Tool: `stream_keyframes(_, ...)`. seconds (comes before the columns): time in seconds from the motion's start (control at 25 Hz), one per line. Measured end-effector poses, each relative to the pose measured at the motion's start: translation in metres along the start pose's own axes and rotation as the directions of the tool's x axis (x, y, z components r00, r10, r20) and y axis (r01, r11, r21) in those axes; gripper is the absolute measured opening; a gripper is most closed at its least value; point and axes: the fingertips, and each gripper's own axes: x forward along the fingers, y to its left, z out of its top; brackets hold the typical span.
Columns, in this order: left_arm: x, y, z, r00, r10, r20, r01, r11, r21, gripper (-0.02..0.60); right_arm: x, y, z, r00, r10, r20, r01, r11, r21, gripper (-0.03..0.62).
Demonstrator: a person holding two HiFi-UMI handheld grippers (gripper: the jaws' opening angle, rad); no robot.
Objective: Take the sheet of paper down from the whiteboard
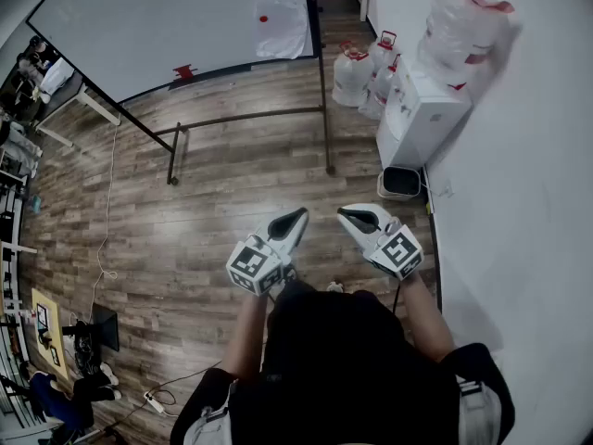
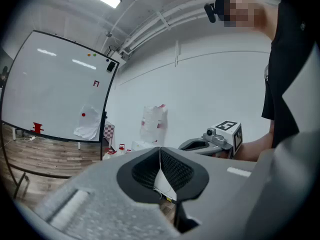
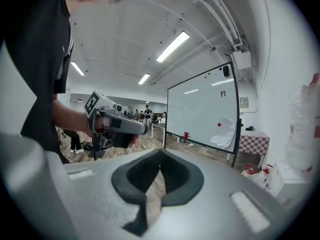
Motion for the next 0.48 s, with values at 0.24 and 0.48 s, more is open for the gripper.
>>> stream_keyframes(0.24, 0.0, -0.002, -0.007, 1.0, -0.015, 0.014, 0.015, 1.0, 0.013, 0.014, -0.002, 0.008, -0.004, 0.999, 0.035, -0.023, -0.036, 0.999, -0.018, 0.004)
stream_keyframes(0.48, -0.004, -0.002, -0.002, 1.0, 0.0, 0.025, -0.001, 1.0, 0.021, 0.014, -0.012, 0.005, -0.004, 1.0, 0.01, 0.004, -0.01, 0.999, 0.03, 0.003)
